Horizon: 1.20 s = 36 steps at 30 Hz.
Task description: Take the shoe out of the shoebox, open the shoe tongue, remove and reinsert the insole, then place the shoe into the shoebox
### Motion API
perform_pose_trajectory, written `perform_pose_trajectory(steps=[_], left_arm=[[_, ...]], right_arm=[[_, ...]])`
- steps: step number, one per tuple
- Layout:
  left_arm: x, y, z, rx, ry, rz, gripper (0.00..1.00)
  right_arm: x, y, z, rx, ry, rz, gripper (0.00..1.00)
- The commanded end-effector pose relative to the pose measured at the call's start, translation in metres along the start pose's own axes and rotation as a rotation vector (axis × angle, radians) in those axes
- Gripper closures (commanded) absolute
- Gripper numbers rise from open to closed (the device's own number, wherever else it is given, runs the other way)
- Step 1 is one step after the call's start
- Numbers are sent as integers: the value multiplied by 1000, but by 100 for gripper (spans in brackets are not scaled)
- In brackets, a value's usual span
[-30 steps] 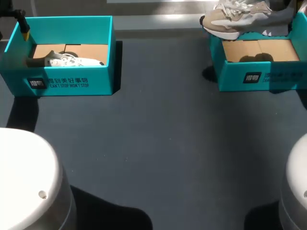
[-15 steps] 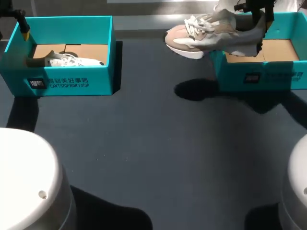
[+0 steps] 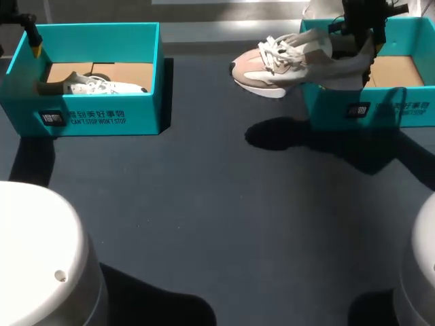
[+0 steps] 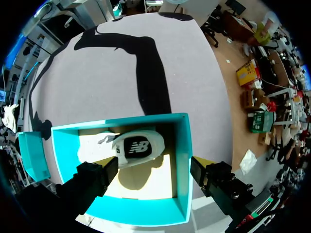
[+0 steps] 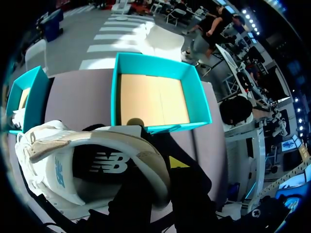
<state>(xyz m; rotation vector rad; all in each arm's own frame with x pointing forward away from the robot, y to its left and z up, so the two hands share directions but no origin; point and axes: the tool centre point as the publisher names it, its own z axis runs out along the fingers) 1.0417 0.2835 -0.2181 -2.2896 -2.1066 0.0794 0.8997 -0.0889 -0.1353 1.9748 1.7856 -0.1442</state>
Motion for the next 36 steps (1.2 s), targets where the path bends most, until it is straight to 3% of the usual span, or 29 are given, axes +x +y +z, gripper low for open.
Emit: perform_pose_trajectory(steps=[1,3,12,19,24,32,36], left_arm=[[0,-1,0,-3,2,0,0],[0,-1,0,-3,2,0,0],[0,-1,0,-3,2,0,0],[0,-1,0,-3,2,0,0],[0,-1,0,-3,2,0,0],[0,-1,0,-3,2,0,0],[0,-1,0,-3,2,0,0]], right_arm=[[-2,0,0,-2,5,0,100],[-2,0,0,-2,5,0,100],[57,-90,-42,-40,-23,5,100],[120,-146,-62,-18,-30,-46,100],[152,-180,-82,-23,-21,71,100],[186,-230,-97,33,-49,169,100],[199,-263,-103,117,-36,216,100]])
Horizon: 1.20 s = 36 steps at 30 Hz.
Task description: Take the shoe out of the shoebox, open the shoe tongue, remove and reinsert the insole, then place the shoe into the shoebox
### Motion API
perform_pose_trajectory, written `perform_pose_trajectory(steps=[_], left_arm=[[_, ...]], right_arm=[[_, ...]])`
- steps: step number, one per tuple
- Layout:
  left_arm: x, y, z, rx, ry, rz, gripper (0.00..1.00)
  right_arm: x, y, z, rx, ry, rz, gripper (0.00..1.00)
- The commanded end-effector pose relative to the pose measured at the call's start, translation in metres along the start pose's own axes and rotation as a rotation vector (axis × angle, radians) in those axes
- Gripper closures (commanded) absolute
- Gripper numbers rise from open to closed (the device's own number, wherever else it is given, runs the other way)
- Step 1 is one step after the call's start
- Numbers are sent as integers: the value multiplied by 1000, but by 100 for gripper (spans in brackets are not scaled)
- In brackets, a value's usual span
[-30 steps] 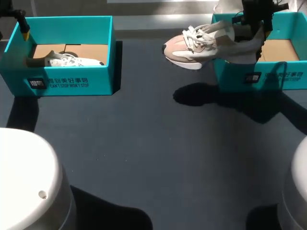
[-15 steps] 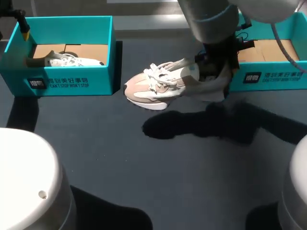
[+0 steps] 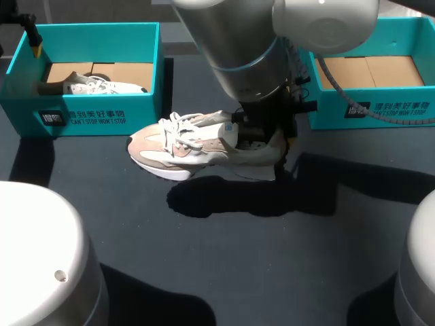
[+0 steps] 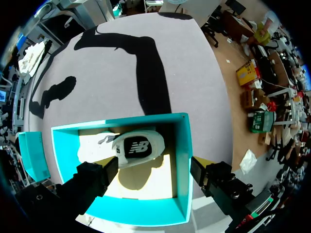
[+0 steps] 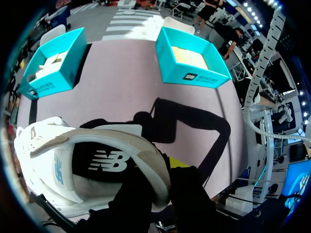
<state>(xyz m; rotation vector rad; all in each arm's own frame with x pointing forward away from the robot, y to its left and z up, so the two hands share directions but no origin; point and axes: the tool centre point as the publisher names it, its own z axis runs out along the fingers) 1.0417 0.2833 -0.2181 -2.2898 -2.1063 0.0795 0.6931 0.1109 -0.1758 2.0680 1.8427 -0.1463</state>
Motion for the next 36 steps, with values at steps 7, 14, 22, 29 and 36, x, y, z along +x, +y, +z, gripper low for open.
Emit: perform_pose_trajectory(steps=[7,14,22,29,36], left_arm=[[0,-1,0,-3,2,0,0],[0,-1,0,-3,2,0,0],[0,-1,0,-3,2,0,0],[0,-1,0,-3,2,0,0],[0,-1,0,-3,2,0,0]], right_arm=[[39,-57,-5,50,-102,193,100],[39,-57,-5,50,-102,193,100],[42,-56,6,76,-97,212,100],[50,-47,63,68,-57,373,100],[55,-35,98,44,-37,463,100]])
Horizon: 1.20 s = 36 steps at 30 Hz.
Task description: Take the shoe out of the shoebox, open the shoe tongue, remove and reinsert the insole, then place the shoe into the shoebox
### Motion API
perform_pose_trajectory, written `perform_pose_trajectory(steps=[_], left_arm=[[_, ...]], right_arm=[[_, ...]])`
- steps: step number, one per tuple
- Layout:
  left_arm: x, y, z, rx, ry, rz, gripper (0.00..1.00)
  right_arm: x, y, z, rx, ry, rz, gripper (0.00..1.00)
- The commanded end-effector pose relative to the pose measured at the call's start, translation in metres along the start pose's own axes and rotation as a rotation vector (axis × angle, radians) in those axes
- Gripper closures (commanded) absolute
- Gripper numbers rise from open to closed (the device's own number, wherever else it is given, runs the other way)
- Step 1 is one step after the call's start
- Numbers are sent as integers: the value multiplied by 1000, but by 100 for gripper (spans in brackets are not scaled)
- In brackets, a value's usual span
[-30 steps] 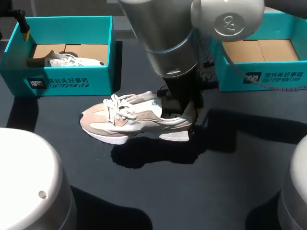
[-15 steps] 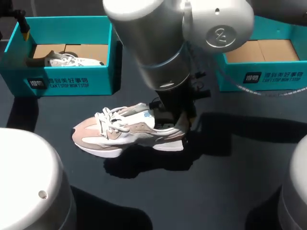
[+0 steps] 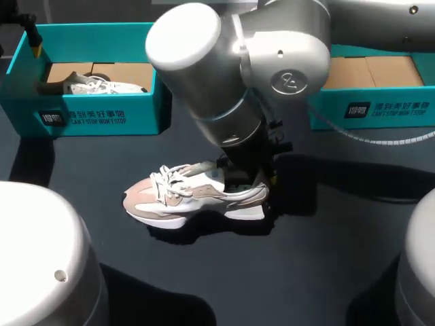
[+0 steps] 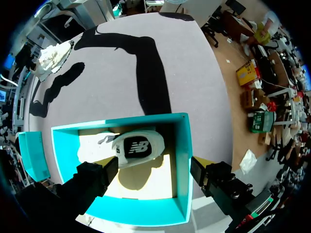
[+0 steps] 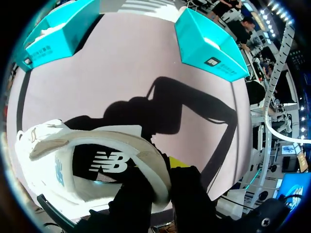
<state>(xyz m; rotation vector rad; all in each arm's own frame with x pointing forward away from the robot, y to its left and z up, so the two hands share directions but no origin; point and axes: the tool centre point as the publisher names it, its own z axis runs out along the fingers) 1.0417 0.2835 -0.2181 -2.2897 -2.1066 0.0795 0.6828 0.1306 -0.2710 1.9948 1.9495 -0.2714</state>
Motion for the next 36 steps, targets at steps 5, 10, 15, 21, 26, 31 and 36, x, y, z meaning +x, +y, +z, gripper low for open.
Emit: perform_pose_trajectory(steps=[5,10,15,21,26,31,36], left_arm=[[0,-1,0,-3,2,0,0],[0,-1,0,-3,2,0,0],[0,-1,0,-3,2,0,0],[0,-1,0,-3,2,0,0],[0,-1,0,-3,2,0,0],[0,-1,0,-3,2,0,0],[0,-1,0,-3,2,0,0]], right_arm=[[13,7,35,-26,-4,612,100],[16,12,47,-41,-30,683,100],[21,15,68,-44,-63,757,100],[24,15,86,-44,-89,823,100],[25,14,94,-28,-81,868,100],[25,14,96,-19,-64,871,0],[21,13,88,-13,-26,865,0]])
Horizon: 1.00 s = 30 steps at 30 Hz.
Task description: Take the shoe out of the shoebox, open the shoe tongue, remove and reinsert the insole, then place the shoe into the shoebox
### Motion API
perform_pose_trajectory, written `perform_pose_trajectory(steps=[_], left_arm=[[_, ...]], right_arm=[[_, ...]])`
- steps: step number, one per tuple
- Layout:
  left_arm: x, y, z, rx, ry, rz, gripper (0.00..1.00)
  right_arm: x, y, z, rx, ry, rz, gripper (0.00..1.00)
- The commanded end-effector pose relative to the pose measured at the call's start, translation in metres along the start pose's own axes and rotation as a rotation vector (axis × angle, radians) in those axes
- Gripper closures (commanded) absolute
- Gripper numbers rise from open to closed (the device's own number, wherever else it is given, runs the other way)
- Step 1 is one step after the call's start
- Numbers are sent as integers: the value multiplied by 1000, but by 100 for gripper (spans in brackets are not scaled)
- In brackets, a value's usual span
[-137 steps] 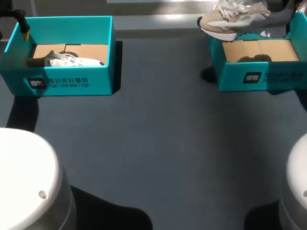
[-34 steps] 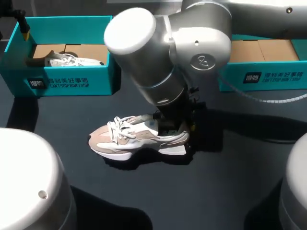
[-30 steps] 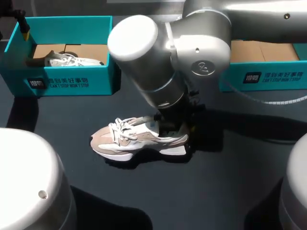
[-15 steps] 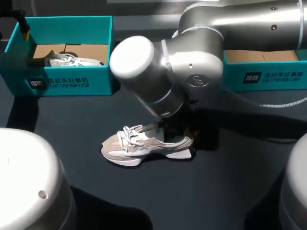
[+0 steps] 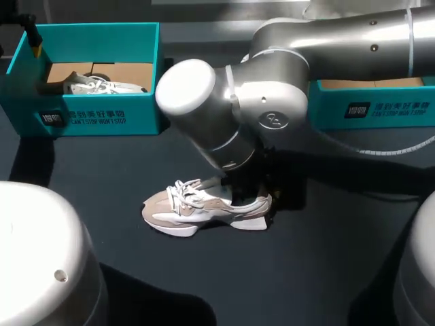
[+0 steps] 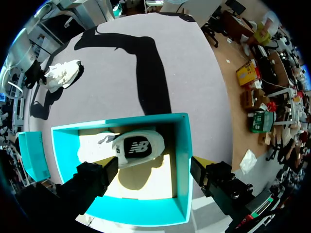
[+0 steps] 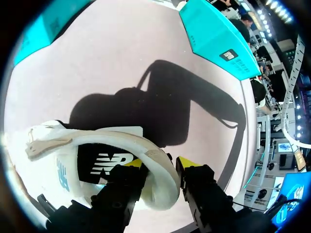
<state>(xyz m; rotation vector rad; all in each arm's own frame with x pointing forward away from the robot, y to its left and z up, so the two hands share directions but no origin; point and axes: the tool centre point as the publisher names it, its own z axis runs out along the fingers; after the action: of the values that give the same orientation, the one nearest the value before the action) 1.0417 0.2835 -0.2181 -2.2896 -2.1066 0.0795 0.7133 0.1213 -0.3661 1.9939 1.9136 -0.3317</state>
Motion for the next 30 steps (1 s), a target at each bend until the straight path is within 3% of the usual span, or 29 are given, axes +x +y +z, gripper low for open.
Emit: perform_pose_trajectory(steps=[1,6,11,17,20,24,30], left_arm=[[0,-1,0,-3,2,0,0],[0,-1,0,-3,2,0,0],[0,-1,0,-3,2,0,0],[0,-1,0,-3,2,0,0],[0,-1,0,-3,2,0,0],[0,-1,0,-3,2,0,0],[0,-1,0,-3,2,0,0]], right_arm=[[-9,-8,-10,-13,40,847,0],[-22,-11,-31,-20,104,822,0],[-40,-6,-61,-26,222,625,0],[-40,3,-101,-59,353,182,0],[-33,-1,-115,-84,388,-57,0],[-22,-16,-131,-59,428,-382,0],[-22,-16,-131,-59,428,-382,0]])
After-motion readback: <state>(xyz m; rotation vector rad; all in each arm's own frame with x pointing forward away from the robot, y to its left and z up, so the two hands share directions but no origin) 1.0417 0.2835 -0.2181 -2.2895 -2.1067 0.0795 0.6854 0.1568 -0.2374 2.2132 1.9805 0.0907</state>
